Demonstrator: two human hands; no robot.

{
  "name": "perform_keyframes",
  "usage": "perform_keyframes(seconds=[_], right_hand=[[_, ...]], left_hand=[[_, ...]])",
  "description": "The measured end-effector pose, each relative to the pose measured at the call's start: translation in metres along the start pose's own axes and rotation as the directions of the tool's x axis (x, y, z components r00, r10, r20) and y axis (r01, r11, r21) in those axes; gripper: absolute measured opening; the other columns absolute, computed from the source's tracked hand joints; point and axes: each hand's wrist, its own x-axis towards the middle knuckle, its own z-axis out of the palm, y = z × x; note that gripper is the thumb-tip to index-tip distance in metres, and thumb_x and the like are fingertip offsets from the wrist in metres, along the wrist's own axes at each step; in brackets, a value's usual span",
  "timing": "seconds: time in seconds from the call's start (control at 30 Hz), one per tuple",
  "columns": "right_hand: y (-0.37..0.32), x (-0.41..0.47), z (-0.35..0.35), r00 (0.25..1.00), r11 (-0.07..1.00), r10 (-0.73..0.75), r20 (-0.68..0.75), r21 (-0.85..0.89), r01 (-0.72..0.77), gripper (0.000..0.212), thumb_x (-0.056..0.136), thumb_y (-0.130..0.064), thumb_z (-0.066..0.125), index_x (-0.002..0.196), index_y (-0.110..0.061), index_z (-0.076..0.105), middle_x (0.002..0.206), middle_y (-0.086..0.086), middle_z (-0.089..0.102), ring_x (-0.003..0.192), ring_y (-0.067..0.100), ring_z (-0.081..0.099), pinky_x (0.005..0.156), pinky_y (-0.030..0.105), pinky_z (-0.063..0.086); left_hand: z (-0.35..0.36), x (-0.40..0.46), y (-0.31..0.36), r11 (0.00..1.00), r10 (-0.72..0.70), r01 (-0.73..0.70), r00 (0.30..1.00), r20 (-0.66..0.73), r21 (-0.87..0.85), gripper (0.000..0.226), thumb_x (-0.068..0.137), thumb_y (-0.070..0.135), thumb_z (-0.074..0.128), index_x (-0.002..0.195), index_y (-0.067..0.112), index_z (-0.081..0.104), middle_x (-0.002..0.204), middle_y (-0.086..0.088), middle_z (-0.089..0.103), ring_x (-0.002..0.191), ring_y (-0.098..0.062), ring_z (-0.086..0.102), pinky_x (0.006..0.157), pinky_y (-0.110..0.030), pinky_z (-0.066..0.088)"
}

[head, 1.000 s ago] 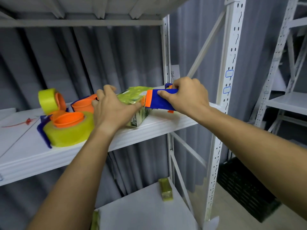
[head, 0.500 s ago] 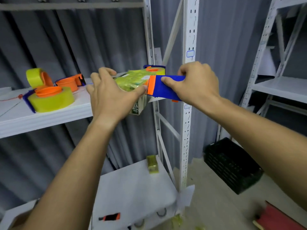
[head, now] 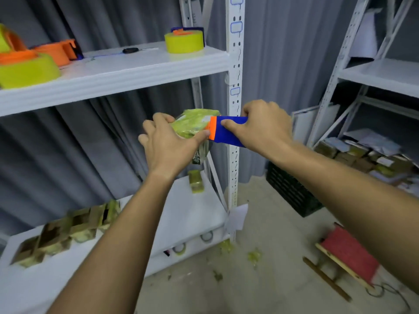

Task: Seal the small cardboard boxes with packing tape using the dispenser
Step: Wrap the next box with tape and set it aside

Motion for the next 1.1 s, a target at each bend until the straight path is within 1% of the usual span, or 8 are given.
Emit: perform_keyframes(seconds=[0.17,0.27,0.37,0.53,0.67,0.8,0.9,1.1], right_hand=[[0.012,-0.034,0.072,0.996,1.000,-0.020,0.087,0.000,0.020,0.045,0.090,-0.063,0.056,0.077,-0.020,0.051,0.077,0.001,0.059,0.072,0.025,0.058,0.058,0.030,0.036],[0.021,-0.050,0.121,0.992,1.000,-0.010,0.125,0.014,0.009,0.043,0.092,-0.063,0.053,0.081,-0.021,0.049,0.076,-0.001,0.057,0.069,0.024,0.054,0.052,0.028,0.030],[0.033,-0.064,0.177,0.981,1.000,0.003,0.192,0.022,-0.007,0.041,0.092,-0.061,0.055,0.087,-0.020,0.050,0.080,-0.001,0.058,0.072,0.024,0.056,0.056,0.030,0.035],[0.059,-0.086,0.278,0.962,0.999,0.019,0.274,0.042,-0.032,0.032,0.088,-0.042,0.065,0.095,-0.012,0.056,0.082,0.005,0.064,0.073,0.027,0.061,0.060,0.039,0.052],[0.075,-0.097,0.356,0.941,0.997,0.033,0.337,0.053,-0.054,0.028,0.091,-0.040,0.065,0.096,-0.014,0.057,0.084,0.001,0.062,0.073,0.023,0.059,0.058,0.033,0.047],[0.080,-0.105,0.429,0.954,0.994,0.081,0.288,0.052,-0.100,0.028,0.091,-0.043,0.064,0.092,-0.018,0.051,0.081,-0.003,0.056,0.072,0.021,0.056,0.058,0.032,0.043],[0.075,-0.109,0.480,0.945,0.989,0.082,0.315,0.091,-0.117,0.028,0.091,-0.044,0.063,0.089,-0.018,0.050,0.078,-0.003,0.057,0.071,0.022,0.057,0.057,0.032,0.044],[0.055,-0.096,0.572,0.940,0.991,0.082,0.331,0.075,-0.113,0.027,0.089,-0.043,0.065,0.086,-0.021,0.050,0.070,-0.007,0.051,0.068,0.021,0.056,0.055,0.033,0.044]], left_hand=[[0.050,-0.016,-0.056,0.983,-0.181,0.182,0.983,0.039,-0.012,0.084,0.063,0.061,0.084,0.124,0.019,0.043,0.129,-0.003,0.044,0.121,-0.031,0.042,0.089,-0.034,0.038],[0.082,-0.020,-0.094,0.961,-0.274,0.275,0.960,0.053,-0.023,0.083,0.064,0.051,0.085,0.126,0.018,0.042,0.132,-0.004,0.044,0.123,-0.034,0.041,0.099,-0.037,0.039],[0.115,-0.022,-0.136,0.937,-0.346,0.349,0.935,0.074,-0.034,0.085,0.063,0.044,0.085,0.129,0.015,0.041,0.132,-0.005,0.045,0.125,-0.032,0.045,0.103,-0.038,0.041],[0.178,-0.028,-0.220,0.898,-0.436,0.440,0.894,0.105,-0.015,0.101,0.060,0.045,0.089,0.141,0.014,0.037,0.141,-0.006,0.043,0.128,-0.032,0.046,0.103,-0.041,0.045],[0.225,-0.034,-0.289,0.859,-0.508,0.511,0.852,0.128,0.009,0.107,0.058,0.048,0.090,0.144,0.017,0.035,0.140,-0.005,0.042,0.128,-0.032,0.045,0.102,-0.044,0.047],[0.264,-0.030,-0.353,0.829,-0.559,0.557,0.823,0.096,0.051,0.108,0.060,0.050,0.091,0.145,0.016,0.033,0.140,-0.008,0.038,0.127,-0.035,0.042,0.100,-0.050,0.048],[0.288,-0.024,-0.401,0.838,-0.545,0.542,0.832,0.103,0.057,0.111,0.058,0.050,0.092,0.145,0.015,0.033,0.140,-0.008,0.036,0.126,-0.036,0.041,0.102,-0.051,0.045],[0.338,0.013,-0.485,0.845,-0.534,0.531,0.840,0.097,0.056,0.096,0.053,0.051,0.093,0.124,0.016,0.040,0.117,-0.001,0.034,0.111,-0.029,0.045,0.094,-0.037,0.041]])
